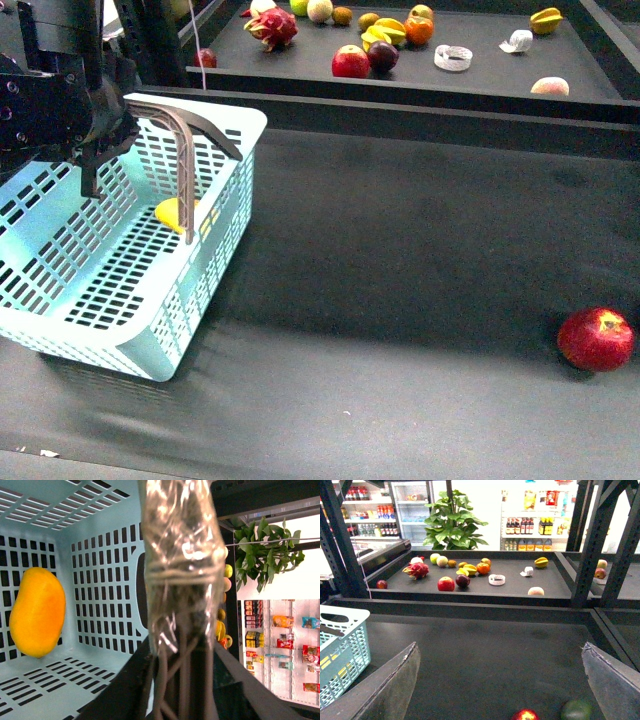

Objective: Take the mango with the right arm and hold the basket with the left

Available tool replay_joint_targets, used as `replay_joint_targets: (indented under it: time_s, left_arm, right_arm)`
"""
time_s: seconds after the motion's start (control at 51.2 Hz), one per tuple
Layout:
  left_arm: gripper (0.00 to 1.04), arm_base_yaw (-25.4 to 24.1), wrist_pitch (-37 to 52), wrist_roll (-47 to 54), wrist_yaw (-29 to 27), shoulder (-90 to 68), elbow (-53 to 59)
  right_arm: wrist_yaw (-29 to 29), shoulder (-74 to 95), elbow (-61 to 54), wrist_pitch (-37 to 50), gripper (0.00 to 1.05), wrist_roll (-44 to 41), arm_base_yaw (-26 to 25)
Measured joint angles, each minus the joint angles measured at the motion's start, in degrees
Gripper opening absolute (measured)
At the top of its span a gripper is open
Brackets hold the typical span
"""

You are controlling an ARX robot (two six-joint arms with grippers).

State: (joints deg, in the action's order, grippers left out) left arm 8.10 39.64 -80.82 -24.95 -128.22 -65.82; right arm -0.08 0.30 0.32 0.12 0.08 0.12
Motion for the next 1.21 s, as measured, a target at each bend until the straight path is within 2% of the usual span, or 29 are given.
replay_joint_targets:
  time_s: [0.059,0.351,0.429,0.82,1.21]
  left_arm:
    - [0.48,0.0,0.35,0.33,0.63,0.0,0.07]
    - [0.98,-1.25,4.09,4.83,3.02,3.56,5.92]
    - [0.96,-2.27,5.35,5.9,3.02,5.27,8.33]
    - [0.97,-7.37,14.05,15.04,2.38,18.51,24.85]
    - [0.97,-19.5,16.37,22.38,5.7,39.08,42.27]
  right_arm:
    - [0.0,0.0,0.0,0.0,0.96,0.0,0.0]
    - [0.0,0.0,0.0,0.0,0.96,0.0,0.0]
    - [0.0,-0.02,0.0,0.0,0.96,0.0,0.0]
    - [0.0,-0.04,0.0,0.0,0.96,0.0,0.0]
    - [0.0,-0.04,0.0,0.0,0.96,0.0,0.0]
